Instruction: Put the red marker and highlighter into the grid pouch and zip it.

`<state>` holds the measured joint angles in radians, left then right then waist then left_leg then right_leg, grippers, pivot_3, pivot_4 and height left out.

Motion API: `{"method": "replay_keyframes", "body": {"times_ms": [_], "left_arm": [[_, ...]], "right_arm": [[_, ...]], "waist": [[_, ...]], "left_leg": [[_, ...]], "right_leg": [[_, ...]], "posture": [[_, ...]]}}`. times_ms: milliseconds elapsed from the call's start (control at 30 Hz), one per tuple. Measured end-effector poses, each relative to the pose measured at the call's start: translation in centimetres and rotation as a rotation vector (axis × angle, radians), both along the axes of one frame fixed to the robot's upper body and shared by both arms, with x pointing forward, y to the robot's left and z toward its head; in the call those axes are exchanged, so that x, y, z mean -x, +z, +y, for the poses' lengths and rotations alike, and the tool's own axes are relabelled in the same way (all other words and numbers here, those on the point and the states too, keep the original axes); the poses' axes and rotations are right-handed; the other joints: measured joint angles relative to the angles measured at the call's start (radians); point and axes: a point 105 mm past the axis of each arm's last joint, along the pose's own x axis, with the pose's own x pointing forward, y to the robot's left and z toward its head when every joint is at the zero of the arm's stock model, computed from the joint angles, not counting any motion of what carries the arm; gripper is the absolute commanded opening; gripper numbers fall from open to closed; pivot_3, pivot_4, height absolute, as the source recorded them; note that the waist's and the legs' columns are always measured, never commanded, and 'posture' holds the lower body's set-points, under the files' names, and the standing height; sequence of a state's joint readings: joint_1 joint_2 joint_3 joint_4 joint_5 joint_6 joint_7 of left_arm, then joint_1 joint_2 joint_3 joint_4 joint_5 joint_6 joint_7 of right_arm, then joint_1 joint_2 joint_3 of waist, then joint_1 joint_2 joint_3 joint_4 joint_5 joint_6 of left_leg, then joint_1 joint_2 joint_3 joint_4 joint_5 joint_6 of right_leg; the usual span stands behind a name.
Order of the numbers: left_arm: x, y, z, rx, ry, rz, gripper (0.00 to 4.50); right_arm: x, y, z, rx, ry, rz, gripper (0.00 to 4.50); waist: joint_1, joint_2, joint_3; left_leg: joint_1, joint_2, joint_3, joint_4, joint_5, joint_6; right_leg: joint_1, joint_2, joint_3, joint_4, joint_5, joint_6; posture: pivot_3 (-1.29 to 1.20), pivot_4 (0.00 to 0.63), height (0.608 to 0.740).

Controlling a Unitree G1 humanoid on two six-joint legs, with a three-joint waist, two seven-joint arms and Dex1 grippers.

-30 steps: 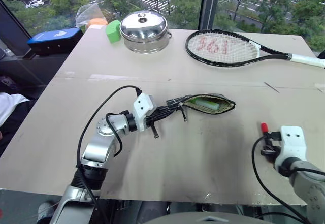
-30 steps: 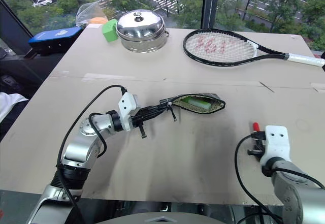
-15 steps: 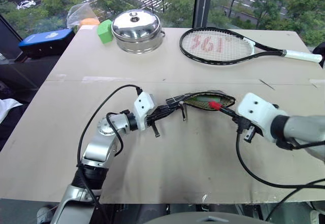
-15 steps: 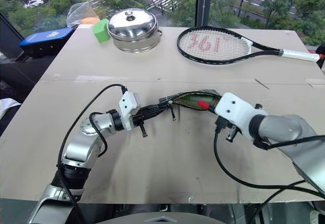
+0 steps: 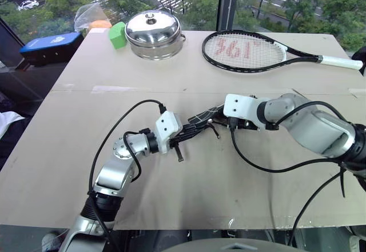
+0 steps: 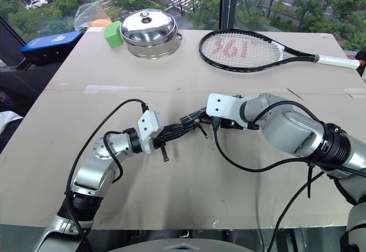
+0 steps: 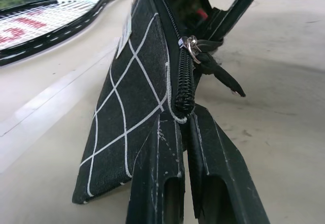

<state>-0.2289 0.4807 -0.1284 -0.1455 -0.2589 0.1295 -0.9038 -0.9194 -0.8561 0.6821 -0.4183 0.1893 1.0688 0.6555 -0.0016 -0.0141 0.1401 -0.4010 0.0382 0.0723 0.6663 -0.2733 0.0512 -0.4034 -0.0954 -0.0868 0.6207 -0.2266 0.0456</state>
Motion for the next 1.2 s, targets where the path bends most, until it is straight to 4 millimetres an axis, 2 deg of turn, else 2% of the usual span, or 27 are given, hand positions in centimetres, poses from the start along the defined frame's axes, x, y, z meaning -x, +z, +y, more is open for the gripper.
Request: {"method": "replay_keyframes", "body": {"times_ms": [67,100,133,233,300,400,500,600,733,833,900,967,1133,1167,1200], "left_arm": [[-0.1,0.0,0.0,0.003,0.01,0.002,0.0],[-0.2,0.0,0.2,0.003,0.022,0.009,0.0],[-0.2,0.0,0.2,0.003,0.023,0.009,0.0],[-0.5,0.1,0.4,0.005,0.035,0.022,0.0],[-0.9,0.3,0.6,0.006,0.04,0.022,0.0],[-1.3,0.7,0.7,0.011,0.041,0.018,0.0],[-1.4,0.7,0.7,0.01,0.04,0.024,0.0],[-1.4,0.9,0.7,0.012,0.025,0.027,0.0],[-1.3,0.9,1.0,0.008,0.029,0.029,0.0],[-1.3,0.9,1.2,0.006,0.034,0.031,0.0],[-1.2,1.0,1.2,0.007,0.037,0.03,0.0],[-1.2,1.0,1.1,0.007,0.036,0.028,0.0],[-1.1,0.9,1.2,0.006,0.04,0.028,0.0],[-1.1,0.9,1.2,0.004,0.047,0.023,0.0],[-1.1,1.0,1.2,0.003,0.049,0.02,0.0]], "right_arm": [[0.5,1.3,-0.6,-0.136,-0.049,0.061,3.87],[1.6,2.7,-0.7,-0.279,-0.055,0.129,3.87],[1.7,2.8,-0.7,-0.284,-0.055,0.129,3.87],[5.2,4.7,-0.2,-0.527,0.026,0.282,3.87],[7.5,4.2,0.6,-0.612,0.08,0.382,3.87],[8.6,2.4,1.9,-0.68,0.071,0.465,3.87],[8.6,0.6,3.7,-0.742,0.026,0.493,3.87],[7.4,-0.8,4.9,-0.769,-0.086,0.479,3.87],[5.5,-1.5,5.3,-0.815,-0.201,0.457,3.87],[3.9,-1.2,5.7,-0.844,-0.251,0.428,3.87],[3.2,-0.8,6.2,-0.869,-0.251,0.424,3.37],[2.8,-0.7,6.5,-0.883,-0.251,0.43,2.64],[2.5,-0.8,7.0,-0.908,-0.259,0.457,0.35],[2.6,-0.7,7.1,-0.912,-0.253,0.46,0.06],[2.5,-0.6,7.1,-0.912,-0.252,0.458,0.06]], "waist": [[0.003,0.0,0.0],[0.005,0.0,0.0],[0.005,0.0,0.0],[0.012,-0.001,-0.001],[0.013,-0.001,-0.001],[0.013,-0.001,-0.002],[0.012,0.0,-0.001],[0.013,-0.001,-0.001],[0.013,0.0,-0.001],[0.011,0.0,-0.001],[0.01,0.0,-0.001],[0.01,0.0,-0.001],[0.008,0.0,-0.001],[0.007,0.0,-0.001],[0.007,0.0,-0.001]], "left_leg": [[0.0,0.0,0.0,0.001,-0.001,0.002],[0.001,0.001,-0.001,0.001,-0.002,0.004],[0.001,0.001,-0.001,0.001,-0.002,0.004],[0.002,0.002,-0.003,0.001,-0.003,0.004],[0.002,0.002,-0.003,0.0,-0.003,0.004],[0.002,0.001,-0.003,0.001,-0.003,0.004],[0.002,0.0,-0.002,0.002,-0.002,0.004],[0.001,-0.001,-0.002,0.002,-0.002,0.004],[0.002,-0.001,-0.002,0.002,-0.002,0.003],[0.002,0.0,-0.001,0.002,-0.002,0.003],[0.002,0.0,-0.001,0.002,-0.002,0.003],[0.002,0.0,-0.001,0.001,-0.002,0.003],[0.002,0.001,-0.001,0.001,-0.001,0.003],[0.002,0.001,-0.001,0.001,-0.002,0.003],[0.002,0.001,-0.001,0.001,-0.002,0.003]], "right_leg": [[0.001,0.0,-0.001,0.0,0.0,0.0],[0.001,0.0,-0.001,0.001,0.0,0.0],[0.001,0.0,-0.001,0.001,0.0,0.0],[0.002,0.0,-0.002,0.002,0.0,-0.001],[0.002,-0.003,-0.002,0.003,0.0,-0.001],[0.001,-0.006,-0.002,0.003,0.0,-0.003],[0.001,-0.002,-0.001,0.005,0.0,-0.002],[0.001,0.0,-0.001,0.005,0.0,-0.001],[0.001,0.001,0.0,0.005,0.0,-0.001],[0.001,0.003,0.0,0.005,0.0,-0.001],[0.001,0.004,0.001,0.005,0.0,-0.001],[0.001,0.004,0.001,0.005,0.0,-0.001],[0.001,0.005,0.001,0.005,0.0,-0.001],[0.001,0.005,0.002,0.005,0.0,-0.001],[0.001,0.005,0.002,0.005,0.0,-0.001]], "posture": [[0.0,0.15,0.74],[0.0,0.15,0.74],[0.0,0.15,0.74],[0.0,0.15,0.74],[0.0,0.15,0.74],[0.0,0.15,0.74],[0.0,0.15,0.74],[0.0,0.15,0.74],[0.0,0.15,0.74],[0.0,0.15,0.74],[0.0,0.15,0.74],[0.0,0.15,0.74],[0.0,0.15,0.74],[0.0,0.15,0.74],[0.0,0.15,0.74]]}}
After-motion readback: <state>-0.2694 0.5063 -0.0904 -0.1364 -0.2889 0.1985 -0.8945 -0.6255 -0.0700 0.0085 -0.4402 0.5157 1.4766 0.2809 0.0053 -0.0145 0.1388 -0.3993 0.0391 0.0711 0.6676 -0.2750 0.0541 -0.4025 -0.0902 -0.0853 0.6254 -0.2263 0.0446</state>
